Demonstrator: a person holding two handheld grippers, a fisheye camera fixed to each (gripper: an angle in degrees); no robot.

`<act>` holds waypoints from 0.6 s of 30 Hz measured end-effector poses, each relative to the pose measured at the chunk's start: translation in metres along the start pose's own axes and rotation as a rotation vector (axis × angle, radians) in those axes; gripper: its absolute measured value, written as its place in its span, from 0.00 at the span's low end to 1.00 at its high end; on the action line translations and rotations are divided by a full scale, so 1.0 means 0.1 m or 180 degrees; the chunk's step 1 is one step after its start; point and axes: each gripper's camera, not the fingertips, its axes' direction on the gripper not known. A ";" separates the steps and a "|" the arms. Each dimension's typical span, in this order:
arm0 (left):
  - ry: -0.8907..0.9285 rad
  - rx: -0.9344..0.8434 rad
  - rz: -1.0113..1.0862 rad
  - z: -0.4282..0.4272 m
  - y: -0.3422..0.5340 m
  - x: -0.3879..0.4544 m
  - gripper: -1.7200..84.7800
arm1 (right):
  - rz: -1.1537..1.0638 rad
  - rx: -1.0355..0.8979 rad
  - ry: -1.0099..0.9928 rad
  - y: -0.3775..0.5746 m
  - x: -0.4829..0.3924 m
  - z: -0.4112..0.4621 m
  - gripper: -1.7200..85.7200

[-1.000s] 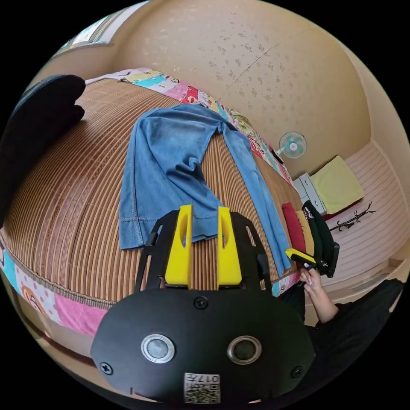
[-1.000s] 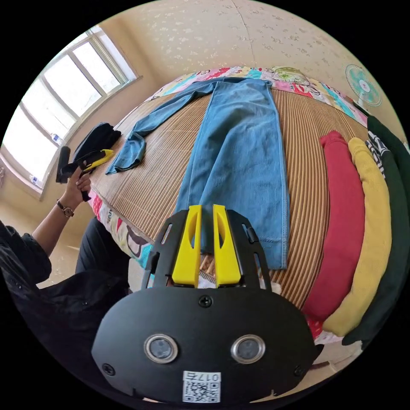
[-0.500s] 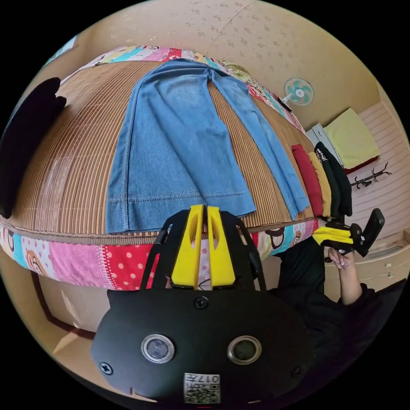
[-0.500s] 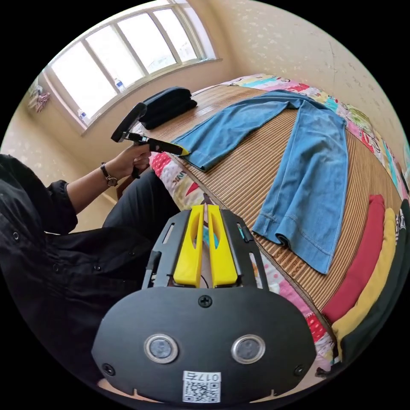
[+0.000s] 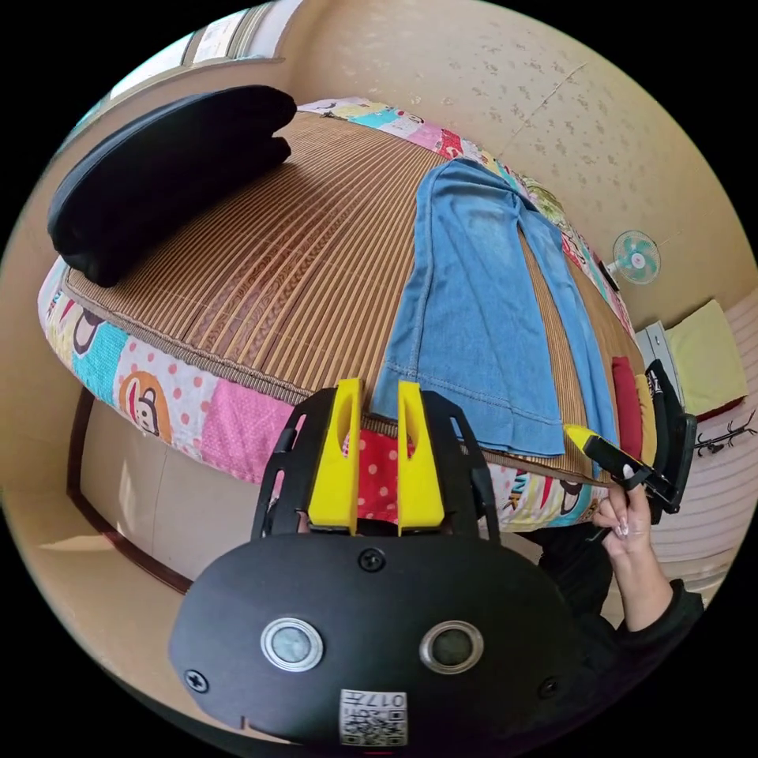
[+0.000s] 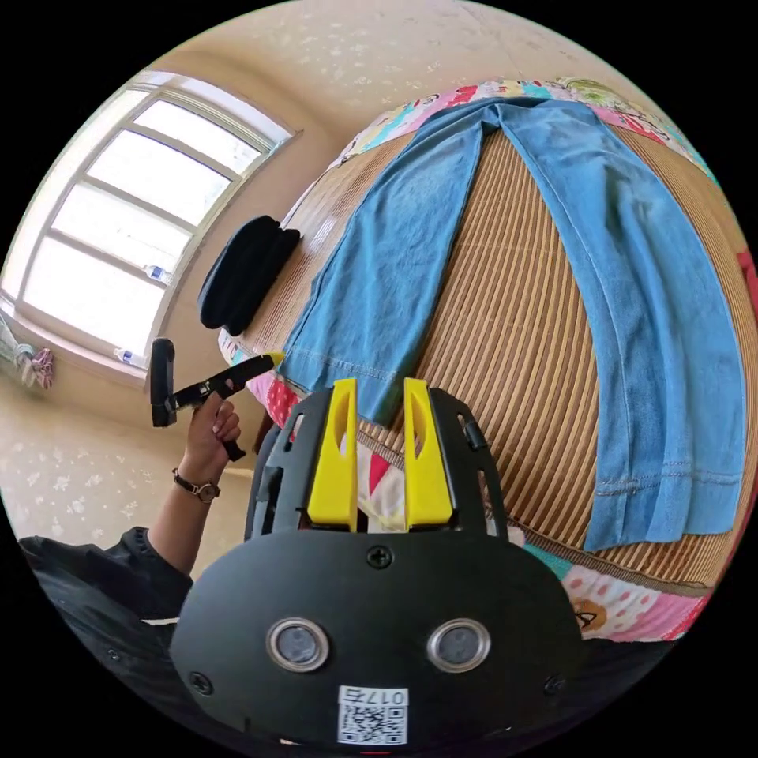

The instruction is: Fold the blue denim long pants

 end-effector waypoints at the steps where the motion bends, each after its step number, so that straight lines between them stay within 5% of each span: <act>1: -0.0037 0.0056 0.0014 0.00 0.05 -0.01 0.08 | 0.0055 -0.0030 -0.0011 0.01 0.02 0.03 0.12; 8: 0.0441 0.0096 -0.0013 -0.10 0.23 -0.35 0.03 | 0.0035 0.0023 -0.0156 0.32 0.01 -0.09 0.05; 13: 0.1496 0.0419 0.0132 -0.55 0.37 -0.99 0.02 | -0.0164 0.0291 -0.0425 0.55 -0.21 -0.63 0.05; 18: 0.1561 0.0315 0.0159 -0.50 0.60 -1.28 0.02 | -0.0493 0.0367 -0.0311 0.95 -0.47 -0.85 0.05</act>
